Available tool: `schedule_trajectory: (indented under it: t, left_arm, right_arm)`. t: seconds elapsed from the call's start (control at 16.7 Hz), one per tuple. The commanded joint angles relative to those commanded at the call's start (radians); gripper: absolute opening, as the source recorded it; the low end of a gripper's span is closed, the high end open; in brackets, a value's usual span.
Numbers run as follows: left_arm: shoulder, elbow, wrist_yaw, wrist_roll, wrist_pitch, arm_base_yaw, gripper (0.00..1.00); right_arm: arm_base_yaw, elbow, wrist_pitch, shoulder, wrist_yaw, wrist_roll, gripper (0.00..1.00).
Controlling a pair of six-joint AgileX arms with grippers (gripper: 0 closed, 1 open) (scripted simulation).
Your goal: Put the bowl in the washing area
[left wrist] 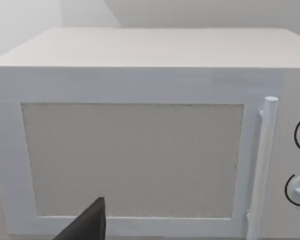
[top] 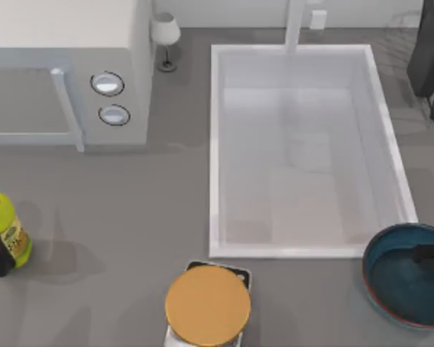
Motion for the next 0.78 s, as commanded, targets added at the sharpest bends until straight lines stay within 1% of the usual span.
schedule_trajectory:
  t: [0.3,0.78]
  left_arm:
    - [0.0,0.0,0.0,0.0,0.0,0.0,1.0]
    - [0.0,0.0,0.0,0.0,0.0,0.0,1.0]
  right_arm:
    - [0.025,0.134,-0.157,-0.054,-0.003,-0.021,0.0]
    - [-0.002,0.412,-0.539,-0.128,0.005,-0.005,0.0]
